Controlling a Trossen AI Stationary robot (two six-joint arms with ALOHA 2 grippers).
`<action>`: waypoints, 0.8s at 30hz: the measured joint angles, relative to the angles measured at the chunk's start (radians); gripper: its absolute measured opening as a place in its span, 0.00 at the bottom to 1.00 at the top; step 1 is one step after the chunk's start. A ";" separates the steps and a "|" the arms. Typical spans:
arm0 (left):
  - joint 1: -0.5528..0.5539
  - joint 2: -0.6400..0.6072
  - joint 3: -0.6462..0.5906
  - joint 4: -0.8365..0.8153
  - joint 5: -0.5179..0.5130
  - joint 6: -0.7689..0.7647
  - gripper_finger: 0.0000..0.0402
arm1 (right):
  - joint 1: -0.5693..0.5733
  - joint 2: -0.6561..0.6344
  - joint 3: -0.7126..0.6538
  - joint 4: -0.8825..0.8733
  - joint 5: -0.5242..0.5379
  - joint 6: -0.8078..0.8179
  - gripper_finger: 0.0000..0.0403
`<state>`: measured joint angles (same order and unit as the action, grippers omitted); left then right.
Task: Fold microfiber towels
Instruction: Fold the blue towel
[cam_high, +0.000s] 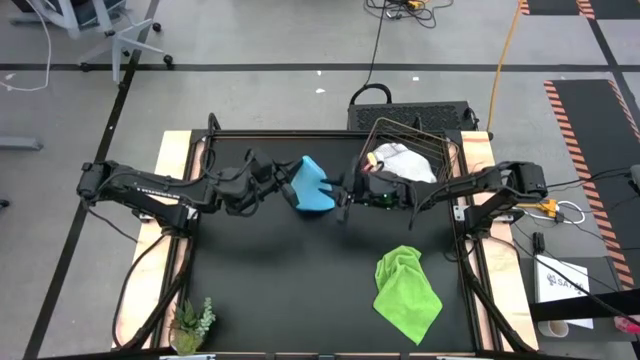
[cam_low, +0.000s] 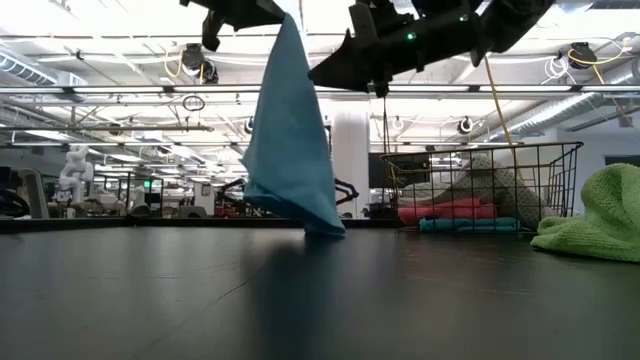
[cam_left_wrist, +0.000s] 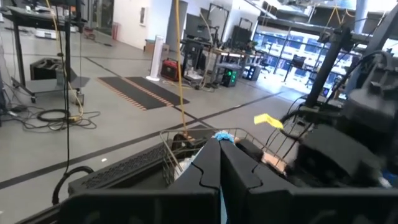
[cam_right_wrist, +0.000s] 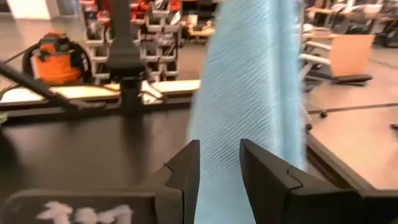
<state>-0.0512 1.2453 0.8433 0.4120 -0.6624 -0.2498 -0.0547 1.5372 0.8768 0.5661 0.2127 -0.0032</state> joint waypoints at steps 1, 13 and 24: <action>-0.002 0.000 0.000 -0.006 0.001 -0.005 0.00 | -0.006 0.000 0.000 0.007 0.001 -0.002 0.26; 0.063 0.000 0.000 -0.018 -0.059 0.032 0.00 | -0.026 0.000 0.000 0.005 -0.163 0.148 0.26; 0.087 0.016 0.000 0.002 0.081 -0.004 0.00 | -0.013 0.000 0.000 -0.028 -0.087 0.101 0.26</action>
<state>0.0359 1.2609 0.8433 0.4135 -0.5812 -0.2537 -0.0675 1.5375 0.8768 0.5380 0.1252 0.0980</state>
